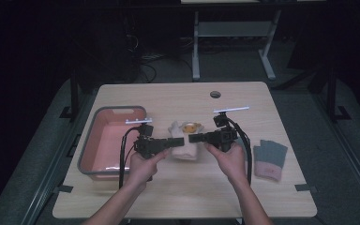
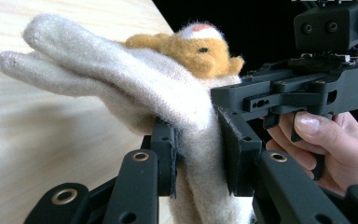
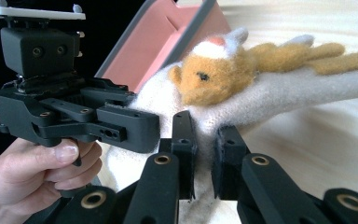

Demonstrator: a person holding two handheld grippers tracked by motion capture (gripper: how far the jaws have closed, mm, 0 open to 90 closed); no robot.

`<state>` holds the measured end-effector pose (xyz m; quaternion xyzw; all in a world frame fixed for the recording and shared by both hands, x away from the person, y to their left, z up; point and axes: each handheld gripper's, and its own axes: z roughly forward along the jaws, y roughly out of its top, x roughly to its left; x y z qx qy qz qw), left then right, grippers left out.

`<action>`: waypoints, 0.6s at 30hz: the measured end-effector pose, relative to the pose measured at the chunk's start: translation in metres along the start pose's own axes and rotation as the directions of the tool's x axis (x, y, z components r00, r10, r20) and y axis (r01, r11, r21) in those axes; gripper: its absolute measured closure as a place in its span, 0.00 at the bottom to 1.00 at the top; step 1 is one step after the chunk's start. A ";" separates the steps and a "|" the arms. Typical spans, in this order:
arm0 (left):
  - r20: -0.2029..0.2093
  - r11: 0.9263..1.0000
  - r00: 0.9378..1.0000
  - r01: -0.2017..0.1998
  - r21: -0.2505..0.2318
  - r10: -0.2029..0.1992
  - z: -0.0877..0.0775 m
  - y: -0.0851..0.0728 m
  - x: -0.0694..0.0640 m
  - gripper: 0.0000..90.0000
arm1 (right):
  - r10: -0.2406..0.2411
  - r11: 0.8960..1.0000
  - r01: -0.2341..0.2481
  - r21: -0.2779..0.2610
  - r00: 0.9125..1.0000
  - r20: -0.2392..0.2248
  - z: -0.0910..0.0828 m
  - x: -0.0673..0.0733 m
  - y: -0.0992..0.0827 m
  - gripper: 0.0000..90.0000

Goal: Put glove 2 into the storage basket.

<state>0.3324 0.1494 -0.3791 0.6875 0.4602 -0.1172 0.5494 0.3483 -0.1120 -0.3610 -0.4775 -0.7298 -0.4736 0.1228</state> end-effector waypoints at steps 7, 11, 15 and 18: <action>-0.007 1.000 1.000 -0.002 -0.012 0.002 -0.011 0.013 0.000 0.77 | -0.011 1.000 0.010 -0.008 1.000 -0.016 0.003 0.007 0.014 0.90; -0.009 1.000 1.000 -0.002 -0.026 0.002 -0.017 0.021 0.001 0.77 | -0.024 1.000 0.024 -0.007 0.999 -0.023 0.006 0.012 0.024 0.90; -0.012 1.000 1.000 -0.015 -0.026 0.015 -0.021 0.030 -0.002 0.77 | -0.025 1.000 0.025 -0.015 0.999 -0.034 0.005 0.016 0.033 0.90; -0.006 1.000 1.000 -0.015 -0.025 0.015 -0.024 0.037 -0.002 0.77 | -0.027 0.999 0.027 -0.018 0.999 -0.039 0.005 0.018 0.039 0.90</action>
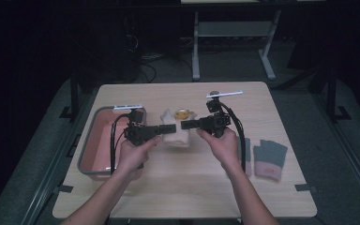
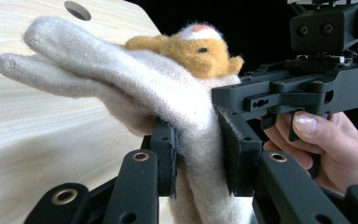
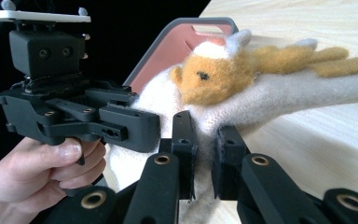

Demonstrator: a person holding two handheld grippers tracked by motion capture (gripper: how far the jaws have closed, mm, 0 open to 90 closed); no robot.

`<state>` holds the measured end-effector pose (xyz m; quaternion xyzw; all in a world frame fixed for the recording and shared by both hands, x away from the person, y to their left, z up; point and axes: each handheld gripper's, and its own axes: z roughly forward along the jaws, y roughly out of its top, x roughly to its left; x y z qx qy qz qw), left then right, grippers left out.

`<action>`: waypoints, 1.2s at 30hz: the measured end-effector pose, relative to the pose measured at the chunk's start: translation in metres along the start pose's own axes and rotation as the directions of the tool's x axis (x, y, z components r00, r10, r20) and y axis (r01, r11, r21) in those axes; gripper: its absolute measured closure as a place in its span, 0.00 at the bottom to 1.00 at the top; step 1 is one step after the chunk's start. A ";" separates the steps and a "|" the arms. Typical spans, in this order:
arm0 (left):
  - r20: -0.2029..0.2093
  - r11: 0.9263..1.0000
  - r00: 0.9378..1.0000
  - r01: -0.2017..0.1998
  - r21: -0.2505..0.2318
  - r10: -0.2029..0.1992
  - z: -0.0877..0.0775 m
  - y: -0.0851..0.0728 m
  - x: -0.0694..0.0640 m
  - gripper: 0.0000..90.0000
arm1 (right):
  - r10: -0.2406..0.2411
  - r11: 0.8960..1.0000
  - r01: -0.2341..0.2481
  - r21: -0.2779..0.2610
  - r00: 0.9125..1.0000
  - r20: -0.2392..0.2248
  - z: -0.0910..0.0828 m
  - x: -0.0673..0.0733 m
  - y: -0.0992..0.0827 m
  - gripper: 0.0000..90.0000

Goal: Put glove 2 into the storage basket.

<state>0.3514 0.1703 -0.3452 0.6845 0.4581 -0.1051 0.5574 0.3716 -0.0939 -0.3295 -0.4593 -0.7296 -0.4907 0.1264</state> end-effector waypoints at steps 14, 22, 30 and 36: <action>0.001 1.000 1.000 -0.001 -0.030 0.001 -0.025 0.025 0.002 0.77 | -0.046 0.999 0.046 -0.003 0.999 -0.004 0.008 0.021 0.029 0.90; -0.012 0.999 1.000 -0.022 -0.040 0.022 -0.048 0.036 0.007 0.77 | -0.069 0.998 0.070 0.005 0.997 -0.037 0.023 0.034 0.044 0.90; -0.026 0.998 1.000 -0.008 -0.063 0.007 -0.065 0.038 0.015 0.77 | -0.091 0.995 0.093 0.032 0.994 -0.063 0.040 0.043 0.057 0.90; -0.054 0.997 0.999 -0.009 -0.080 0.005 -0.077 0.038 0.019 0.77 | -0.106 0.993 0.110 0.051 0.992 -0.067 0.052 0.049 0.064 0.90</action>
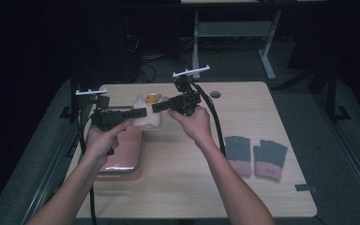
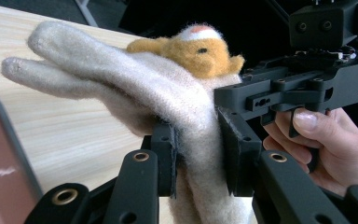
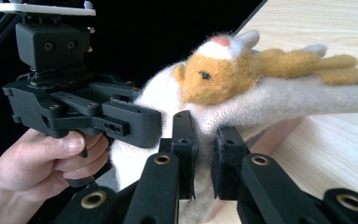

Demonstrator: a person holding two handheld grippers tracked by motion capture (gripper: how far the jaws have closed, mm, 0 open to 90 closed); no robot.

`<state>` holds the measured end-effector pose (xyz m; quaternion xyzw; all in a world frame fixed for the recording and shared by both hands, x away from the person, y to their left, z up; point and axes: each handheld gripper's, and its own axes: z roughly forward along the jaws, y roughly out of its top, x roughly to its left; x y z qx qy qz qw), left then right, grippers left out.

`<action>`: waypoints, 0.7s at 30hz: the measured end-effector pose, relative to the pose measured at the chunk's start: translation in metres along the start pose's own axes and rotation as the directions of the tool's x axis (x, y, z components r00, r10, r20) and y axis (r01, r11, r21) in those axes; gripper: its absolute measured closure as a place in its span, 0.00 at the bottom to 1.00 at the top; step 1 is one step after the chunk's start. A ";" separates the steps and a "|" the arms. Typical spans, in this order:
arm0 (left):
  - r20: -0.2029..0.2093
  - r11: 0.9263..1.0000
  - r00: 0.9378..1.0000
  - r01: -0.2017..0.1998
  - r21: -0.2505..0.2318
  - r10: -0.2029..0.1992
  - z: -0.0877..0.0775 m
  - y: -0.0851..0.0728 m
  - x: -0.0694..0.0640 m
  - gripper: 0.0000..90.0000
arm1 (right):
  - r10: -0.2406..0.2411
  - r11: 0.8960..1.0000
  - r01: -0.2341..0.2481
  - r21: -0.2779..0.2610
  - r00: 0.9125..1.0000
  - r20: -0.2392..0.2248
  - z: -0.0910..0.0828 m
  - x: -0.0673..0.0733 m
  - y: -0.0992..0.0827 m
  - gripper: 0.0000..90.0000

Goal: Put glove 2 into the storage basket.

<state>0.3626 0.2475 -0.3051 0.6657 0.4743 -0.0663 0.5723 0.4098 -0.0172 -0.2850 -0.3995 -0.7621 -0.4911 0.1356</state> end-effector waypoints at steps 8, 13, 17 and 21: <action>-0.026 1.000 1.000 0.007 -0.015 -0.007 -0.023 0.001 0.006 0.77 | -0.027 0.999 0.027 0.025 0.999 -0.021 0.019 0.012 0.009 0.90; -0.048 1.000 0.999 0.019 -0.024 -0.020 -0.036 0.000 0.012 0.77 | -0.048 0.998 0.049 0.041 0.998 -0.028 0.033 0.020 0.015 0.90; -0.064 0.999 0.997 0.034 -0.027 -0.035 -0.044 -0.003 0.018 0.77 | -0.037 0.998 0.040 0.054 0.998 -0.047 0.047 0.020 0.016 0.90; -0.070 0.999 0.997 0.035 -0.031 -0.037 -0.052 -0.006 0.023 0.77 | -0.032 0.997 0.036 0.074 0.998 -0.059 0.057 0.021 0.017 0.90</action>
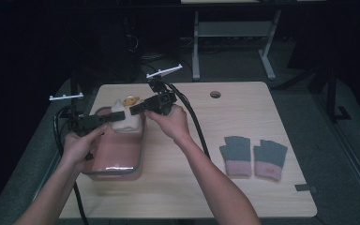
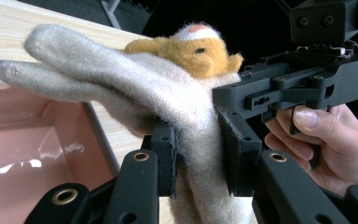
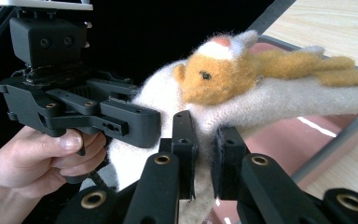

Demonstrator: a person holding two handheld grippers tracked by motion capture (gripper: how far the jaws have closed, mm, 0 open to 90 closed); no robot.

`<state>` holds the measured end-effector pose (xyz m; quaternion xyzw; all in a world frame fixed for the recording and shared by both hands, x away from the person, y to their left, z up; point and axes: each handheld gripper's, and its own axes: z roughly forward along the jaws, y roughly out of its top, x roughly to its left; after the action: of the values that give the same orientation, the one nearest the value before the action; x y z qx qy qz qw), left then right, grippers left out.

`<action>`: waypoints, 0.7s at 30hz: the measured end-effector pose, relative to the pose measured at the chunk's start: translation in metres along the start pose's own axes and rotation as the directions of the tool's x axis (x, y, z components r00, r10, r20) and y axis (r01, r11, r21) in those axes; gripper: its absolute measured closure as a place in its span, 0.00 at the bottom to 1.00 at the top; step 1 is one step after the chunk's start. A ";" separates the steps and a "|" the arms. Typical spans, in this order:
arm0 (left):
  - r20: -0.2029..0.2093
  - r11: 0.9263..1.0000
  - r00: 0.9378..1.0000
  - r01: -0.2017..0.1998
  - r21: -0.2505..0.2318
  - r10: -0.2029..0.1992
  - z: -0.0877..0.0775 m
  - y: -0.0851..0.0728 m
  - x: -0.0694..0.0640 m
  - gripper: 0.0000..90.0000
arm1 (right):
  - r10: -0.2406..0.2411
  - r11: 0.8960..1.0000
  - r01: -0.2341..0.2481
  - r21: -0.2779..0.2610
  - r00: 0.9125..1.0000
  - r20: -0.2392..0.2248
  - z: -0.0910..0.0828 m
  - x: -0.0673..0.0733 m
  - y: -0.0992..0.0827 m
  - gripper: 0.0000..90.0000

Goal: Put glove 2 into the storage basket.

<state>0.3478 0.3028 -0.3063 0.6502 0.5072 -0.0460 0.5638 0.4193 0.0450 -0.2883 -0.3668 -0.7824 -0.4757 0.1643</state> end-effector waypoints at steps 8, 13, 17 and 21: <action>-0.024 1.000 0.999 0.022 -0.004 -0.022 -0.012 -0.003 0.010 0.77 | 0.009 1.000 -0.008 0.010 0.999 -0.036 0.019 -0.001 0.003 0.90; -0.038 0.999 0.999 0.035 -0.003 -0.035 -0.018 -0.007 0.018 0.77 | 0.017 1.000 -0.016 0.027 0.999 -0.043 0.030 0.000 0.002 0.90; -0.040 0.999 0.998 0.041 0.006 -0.041 -0.022 -0.009 0.024 0.78 | 0.026 0.999 -0.024 0.040 0.998 -0.051 0.039 -0.001 0.001 0.90; -0.056 0.999 0.997 0.053 0.010 -0.053 -0.025 -0.013 0.030 0.78 | 0.034 0.998 -0.032 0.047 0.998 -0.054 0.049 -0.003 -0.001 0.90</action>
<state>0.3400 0.3387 -0.3247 0.6408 0.5395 -0.0459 0.5442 0.4253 0.0857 -0.3145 -0.3626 -0.7821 -0.4648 0.2021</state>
